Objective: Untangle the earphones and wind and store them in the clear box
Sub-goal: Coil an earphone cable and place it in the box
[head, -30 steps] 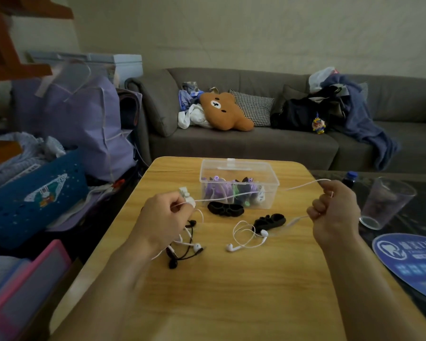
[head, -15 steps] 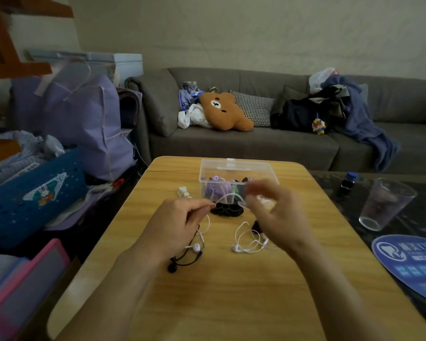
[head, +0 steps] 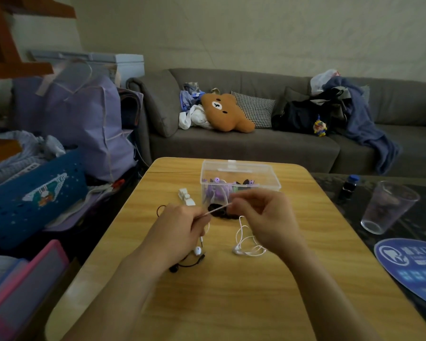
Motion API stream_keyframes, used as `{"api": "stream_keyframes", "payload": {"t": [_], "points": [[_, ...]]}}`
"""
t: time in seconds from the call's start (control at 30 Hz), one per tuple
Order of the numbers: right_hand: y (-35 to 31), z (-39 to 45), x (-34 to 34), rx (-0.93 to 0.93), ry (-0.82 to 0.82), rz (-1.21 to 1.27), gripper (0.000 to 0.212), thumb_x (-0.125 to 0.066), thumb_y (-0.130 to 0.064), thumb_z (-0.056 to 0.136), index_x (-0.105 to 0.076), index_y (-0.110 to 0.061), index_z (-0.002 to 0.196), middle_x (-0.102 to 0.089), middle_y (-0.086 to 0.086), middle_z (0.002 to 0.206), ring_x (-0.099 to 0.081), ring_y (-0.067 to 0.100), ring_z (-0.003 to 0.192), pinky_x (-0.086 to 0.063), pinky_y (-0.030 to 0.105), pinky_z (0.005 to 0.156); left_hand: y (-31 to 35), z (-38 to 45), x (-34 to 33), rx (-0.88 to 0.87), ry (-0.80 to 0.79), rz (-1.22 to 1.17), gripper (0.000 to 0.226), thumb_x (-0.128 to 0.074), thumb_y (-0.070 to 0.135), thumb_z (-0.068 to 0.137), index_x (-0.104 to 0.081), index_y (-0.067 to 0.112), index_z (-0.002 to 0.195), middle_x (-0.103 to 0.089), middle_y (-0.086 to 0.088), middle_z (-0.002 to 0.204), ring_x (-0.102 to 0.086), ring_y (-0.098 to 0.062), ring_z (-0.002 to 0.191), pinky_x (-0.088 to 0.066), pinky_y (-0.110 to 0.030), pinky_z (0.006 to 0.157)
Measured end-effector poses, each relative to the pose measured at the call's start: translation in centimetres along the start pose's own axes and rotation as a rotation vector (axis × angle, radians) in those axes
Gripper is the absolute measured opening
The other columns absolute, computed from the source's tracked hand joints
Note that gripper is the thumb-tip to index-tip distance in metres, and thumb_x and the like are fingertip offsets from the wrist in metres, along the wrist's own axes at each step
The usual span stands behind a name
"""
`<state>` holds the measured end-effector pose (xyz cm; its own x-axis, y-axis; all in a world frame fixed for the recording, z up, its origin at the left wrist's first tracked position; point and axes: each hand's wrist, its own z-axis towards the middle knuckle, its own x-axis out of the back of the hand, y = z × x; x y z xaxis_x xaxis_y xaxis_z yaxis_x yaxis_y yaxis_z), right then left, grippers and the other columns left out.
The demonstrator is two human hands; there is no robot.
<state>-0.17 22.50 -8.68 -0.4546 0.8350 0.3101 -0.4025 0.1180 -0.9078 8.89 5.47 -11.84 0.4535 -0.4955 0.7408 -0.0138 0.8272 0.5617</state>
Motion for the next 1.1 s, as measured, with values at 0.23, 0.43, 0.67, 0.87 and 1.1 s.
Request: {"api": "stream_keyframes", "payload": {"t": [0.23, 0.43, 0.67, 0.87, 1.1], "points": [[-0.5, 0.6, 2.6, 0.059, 0.471, 0.547, 0.011, -0.063, -0.005, 0.094, -0.066, -0.012, 0.102, -0.077, 0.01, 0.083, -0.076, 0.025, 0.086, -0.06, 0.033, 0.085, -1.3, 0.4, 0.2, 0.096, 0.052, 0.023, 0.024, -0.056, 0.04, 0.098, -0.069, 0.027, 0.082, -0.067, 0.014, 0.069, -0.064, -0.011, 0.074, -0.053, -0.042, 0.08], [0.4, 0.9, 2.3, -0.161, 0.68, 0.591, 0.014, -0.057, -0.01, 0.1, -0.056, -0.019, 0.111, -0.072, 0.002, 0.088, -0.07, 0.012, 0.085, -0.057, 0.036, 0.092, -1.1, 0.5, 0.2, 0.039, 0.063, 0.038, 0.027, -0.053, 0.051, 0.095, -0.069, 0.031, 0.087, -0.063, 0.012, 0.07, -0.059, -0.014, 0.072, -0.05, -0.038, 0.071], [0.1, -0.1, 0.6, 0.253, 0.293, -0.389, 0.042, -0.068, -0.01, 0.089, -0.059, -0.027, 0.127, -0.051, -0.014, 0.122, -0.045, -0.007, 0.107, -0.031, -0.002, 0.088, -0.5, 0.5, 0.5, -0.101, 0.046, -0.019, 0.031, -0.052, 0.049, 0.096, -0.071, 0.024, 0.092, -0.063, 0.011, 0.073, -0.058, -0.007, 0.068, -0.041, -0.027, 0.066], [0.6, -0.4, -1.6, 0.161, -0.185, -0.243, 0.018, -0.068, -0.029, 0.093, -0.071, -0.028, 0.111, -0.07, -0.02, 0.083, -0.067, -0.002, 0.076, -0.055, 0.019, 0.069, 1.3, -0.1, 1.7, -0.001, 0.028, -0.182, 0.028, -0.056, 0.054, 0.082, -0.057, 0.036, 0.104, -0.067, 0.015, 0.091, -0.066, 0.002, 0.083, -0.055, -0.021, 0.071], [1.0, 0.6, -0.5, 0.124, 0.016, -0.129, 0.01, -0.063, -0.022, 0.097, -0.065, -0.027, 0.089, -0.067, -0.016, 0.077, -0.062, -0.004, 0.074, -0.046, 0.01, 0.065, 1.1, -0.1, 2.4, 0.087, 0.009, -0.344, 0.021, -0.082, 0.027, 0.078, -0.065, 0.024, 0.091, -0.073, 0.018, 0.085, -0.067, 0.003, 0.085, -0.048, -0.009, 0.068]]}}
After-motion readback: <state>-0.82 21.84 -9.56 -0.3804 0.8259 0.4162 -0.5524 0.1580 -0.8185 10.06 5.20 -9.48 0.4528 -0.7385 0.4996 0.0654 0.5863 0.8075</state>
